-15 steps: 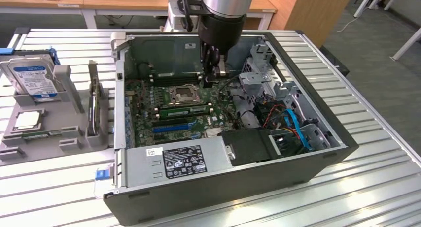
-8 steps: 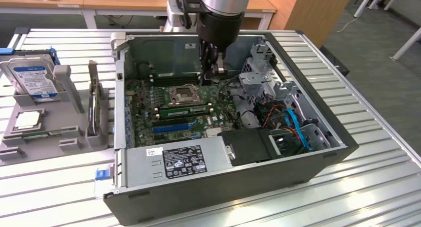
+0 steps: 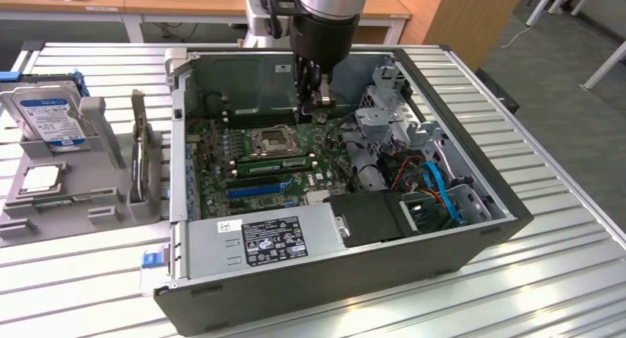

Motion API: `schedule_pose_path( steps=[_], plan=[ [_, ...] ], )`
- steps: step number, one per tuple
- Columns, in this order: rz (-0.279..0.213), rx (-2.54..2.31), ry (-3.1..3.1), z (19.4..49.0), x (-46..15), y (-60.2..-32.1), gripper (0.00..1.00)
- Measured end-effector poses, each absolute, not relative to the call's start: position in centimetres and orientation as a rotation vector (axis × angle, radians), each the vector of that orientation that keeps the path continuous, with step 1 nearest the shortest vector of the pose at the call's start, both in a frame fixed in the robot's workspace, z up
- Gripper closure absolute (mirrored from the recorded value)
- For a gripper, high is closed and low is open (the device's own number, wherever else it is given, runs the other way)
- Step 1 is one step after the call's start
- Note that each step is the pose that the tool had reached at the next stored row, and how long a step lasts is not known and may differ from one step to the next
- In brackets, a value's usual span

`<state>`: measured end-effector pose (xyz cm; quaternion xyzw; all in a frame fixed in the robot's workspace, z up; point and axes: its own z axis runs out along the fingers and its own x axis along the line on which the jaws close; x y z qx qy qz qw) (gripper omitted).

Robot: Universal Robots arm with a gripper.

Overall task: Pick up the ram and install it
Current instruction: 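Press down the ram until it locks into place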

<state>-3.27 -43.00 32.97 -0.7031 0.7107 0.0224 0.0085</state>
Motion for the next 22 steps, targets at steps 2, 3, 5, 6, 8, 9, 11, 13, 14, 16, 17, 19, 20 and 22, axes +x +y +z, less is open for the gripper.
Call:
schedule_pose_path(
  steps=[2, 3, 5, 6, 8, 9, 11, 13, 14, 16, 17, 19, 20, 22],
  plan=[
    [0.07, -2.197, 2.221, 33.0, -3.3, -42.8, 0.9],
    [0.07, -2.197, 2.221, 32.9, -3.3, -42.7, 0.9],
    [0.071, -2.197, 2.22, 32.9, -3.3, -42.5, 0.9],
    [0.071, -2.197, 2.22, 32.9, -3.4, -42.4, 0.9],
    [0.071, -2.197, 2.22, 32.9, -3.4, -42.3, 0.9],
    [0.071, -2.197, 2.22, 32.9, -3.4, -42.3, 0.9],
    [0.071, -2.197, 2.22, 32.9, -3.4, -42.3, 0.9],
    [0.071, -2.197, 2.22, 32.9, -3.4, -42.3, 0.9],
    [0.071, -2.197, 2.22, 32.9, -3.4, -42.3, 0.9],
    [0.071, -2.196, 2.22, 32.9, -3.4, -42.3, 0.9],
    [0.071, -2.196, 2.22, 32.8, -3.4, -42.3, 0.9],
    [0.071, -2.197, 2.22, 32.4, -3.4, -42.3, 0.9],
    [0.071, -2.196, 2.22, 32.3, -3.4, -42.3, 0.9],
    [0.071, -2.197, 2.22, 31.9, -3.4, -42.3, 0.9]
  ],
)
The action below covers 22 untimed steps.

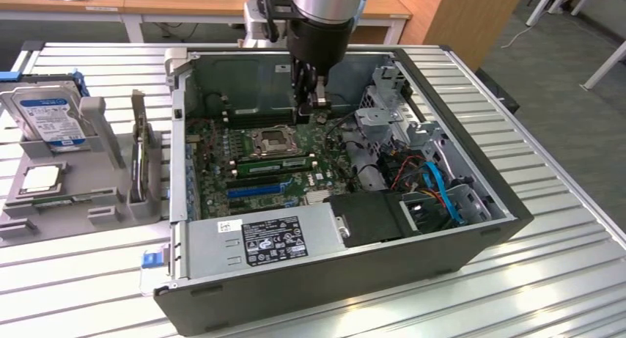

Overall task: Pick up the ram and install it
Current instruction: 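Press down the ram until it locks into place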

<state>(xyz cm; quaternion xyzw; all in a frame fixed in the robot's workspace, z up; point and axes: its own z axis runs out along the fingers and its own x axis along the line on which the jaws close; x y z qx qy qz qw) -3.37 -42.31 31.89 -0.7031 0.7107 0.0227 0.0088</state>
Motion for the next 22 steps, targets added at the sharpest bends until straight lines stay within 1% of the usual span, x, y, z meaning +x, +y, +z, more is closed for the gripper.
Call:
schedule_pose_path(
  steps=[22],
  plan=[
    [0.071, -2.196, 2.22, 27.9, -3.4, -42.3, 0.9]
  ],
)
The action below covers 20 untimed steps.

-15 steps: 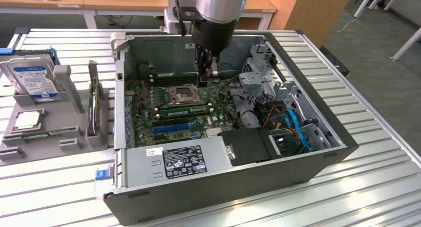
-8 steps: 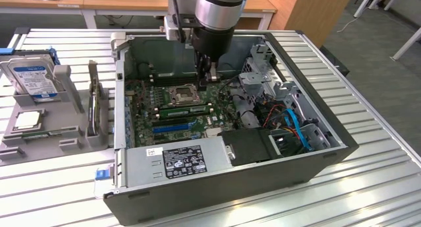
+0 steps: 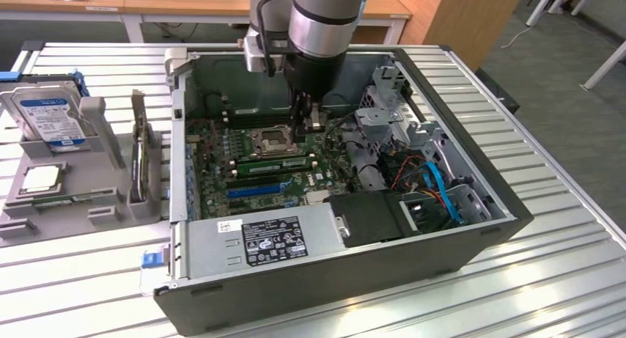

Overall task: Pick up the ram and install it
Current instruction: 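Press down the ram until it locks into place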

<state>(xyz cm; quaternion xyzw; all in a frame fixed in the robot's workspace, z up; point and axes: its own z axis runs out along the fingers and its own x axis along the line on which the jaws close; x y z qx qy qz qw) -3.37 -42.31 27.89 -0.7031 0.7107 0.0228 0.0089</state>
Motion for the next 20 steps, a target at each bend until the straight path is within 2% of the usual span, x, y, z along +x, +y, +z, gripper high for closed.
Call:
schedule_pose_path(
  steps=[11, 20],
  plan=[
    [0.071, -2.196, 2.22, 25.8, -3.4, -42.3, 0.9],
    [0.071, -2.196, 2.22, 25.7, -2.7, -42.3, 0.9]
  ],
)
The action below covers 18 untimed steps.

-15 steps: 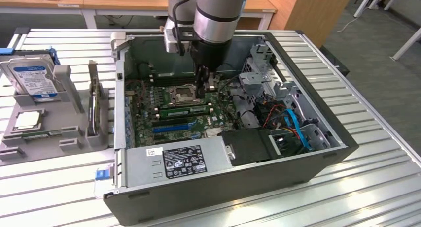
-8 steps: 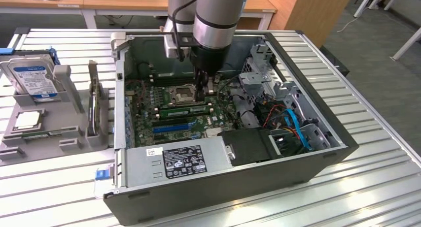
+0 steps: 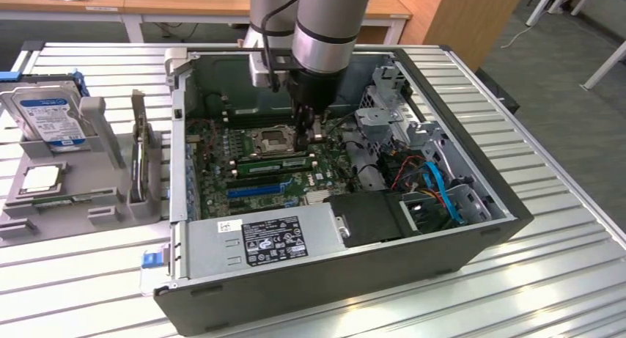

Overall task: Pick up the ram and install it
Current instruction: 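Press down the ram until it locks into place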

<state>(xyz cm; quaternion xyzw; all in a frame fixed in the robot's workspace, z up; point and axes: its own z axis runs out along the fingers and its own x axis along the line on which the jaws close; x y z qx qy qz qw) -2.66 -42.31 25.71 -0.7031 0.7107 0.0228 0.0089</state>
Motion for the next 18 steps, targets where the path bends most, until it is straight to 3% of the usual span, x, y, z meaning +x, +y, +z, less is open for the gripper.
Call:
schedule_pose_path(
  steps=[18],
  plan=[
    [0.071, -2.196, 2.22, 25.5, -0.3, -42.3, 0.9]
  ],
)
